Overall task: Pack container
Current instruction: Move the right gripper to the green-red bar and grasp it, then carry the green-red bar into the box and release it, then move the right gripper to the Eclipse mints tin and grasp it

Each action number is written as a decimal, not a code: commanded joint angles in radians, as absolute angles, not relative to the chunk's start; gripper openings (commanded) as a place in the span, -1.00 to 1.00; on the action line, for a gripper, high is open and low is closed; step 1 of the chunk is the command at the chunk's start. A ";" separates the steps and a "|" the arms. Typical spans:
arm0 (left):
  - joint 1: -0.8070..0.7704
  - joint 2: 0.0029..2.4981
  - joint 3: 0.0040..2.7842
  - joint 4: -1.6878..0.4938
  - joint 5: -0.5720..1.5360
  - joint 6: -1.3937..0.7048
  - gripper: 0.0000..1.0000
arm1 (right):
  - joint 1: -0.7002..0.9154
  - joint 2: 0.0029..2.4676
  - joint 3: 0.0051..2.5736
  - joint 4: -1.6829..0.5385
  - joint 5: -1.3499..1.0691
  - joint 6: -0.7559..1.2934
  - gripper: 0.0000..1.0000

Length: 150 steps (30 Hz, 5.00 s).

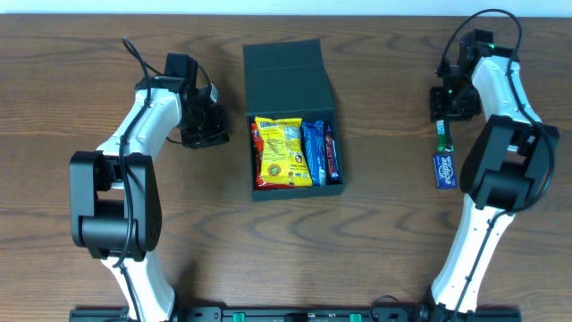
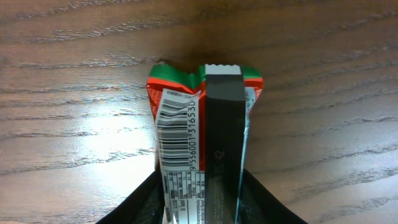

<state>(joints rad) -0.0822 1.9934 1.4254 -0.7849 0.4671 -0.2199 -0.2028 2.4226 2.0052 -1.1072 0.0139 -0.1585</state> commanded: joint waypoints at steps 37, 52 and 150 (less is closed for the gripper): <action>-0.080 1.975 1.443 -0.810 0.461 -0.205 -0.85 | 0.308 2.439 2.563 -1.674 -0.079 0.175 -0.52; -0.080 1.975 1.443 -0.811 0.461 -0.186 -0.86 | 0.451 2.439 2.328 -1.636 -0.088 0.239 -0.59; -0.080 1.975 1.443 -0.808 0.461 -0.157 -0.83 | -0.242 1.936 1.189 -0.725 -0.028 -0.304 0.09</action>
